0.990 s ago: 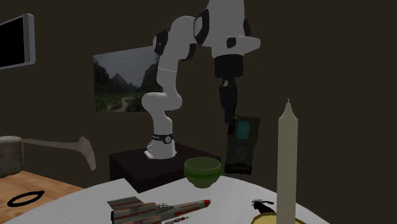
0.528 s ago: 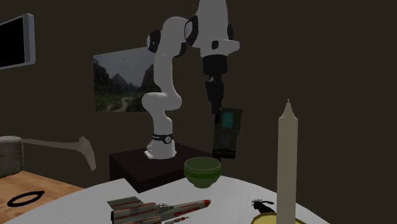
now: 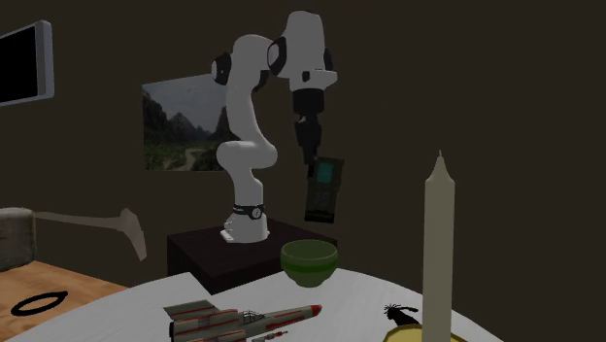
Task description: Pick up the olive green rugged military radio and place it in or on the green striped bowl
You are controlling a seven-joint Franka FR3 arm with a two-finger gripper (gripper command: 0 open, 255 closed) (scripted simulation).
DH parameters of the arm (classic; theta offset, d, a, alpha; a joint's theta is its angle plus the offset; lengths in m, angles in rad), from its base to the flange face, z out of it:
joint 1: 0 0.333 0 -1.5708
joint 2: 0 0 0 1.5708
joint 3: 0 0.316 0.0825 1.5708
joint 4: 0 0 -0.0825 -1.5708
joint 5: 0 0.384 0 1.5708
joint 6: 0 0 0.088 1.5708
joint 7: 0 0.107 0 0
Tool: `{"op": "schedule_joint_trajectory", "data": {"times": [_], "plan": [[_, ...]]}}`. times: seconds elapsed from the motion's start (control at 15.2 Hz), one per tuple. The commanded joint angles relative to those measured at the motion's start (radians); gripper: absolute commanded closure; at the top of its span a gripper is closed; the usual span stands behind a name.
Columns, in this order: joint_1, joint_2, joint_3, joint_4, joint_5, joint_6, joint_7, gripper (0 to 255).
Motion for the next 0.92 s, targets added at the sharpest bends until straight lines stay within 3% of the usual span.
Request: {"op": "schedule_joint_trajectory", "data": {"times": [0.0, 0.46, 0.86], "plan": [[-0.002, -0.078, 0.015, -0.056, -0.012, -0.02, 0.023, 255], [-0.012, -0.368, 0.075, -0.236, -0.026, -0.128, 0.091, 255], [-0.014, -0.357, 0.069, -0.31, -0.029, -0.044, 0.087, 255]]}}
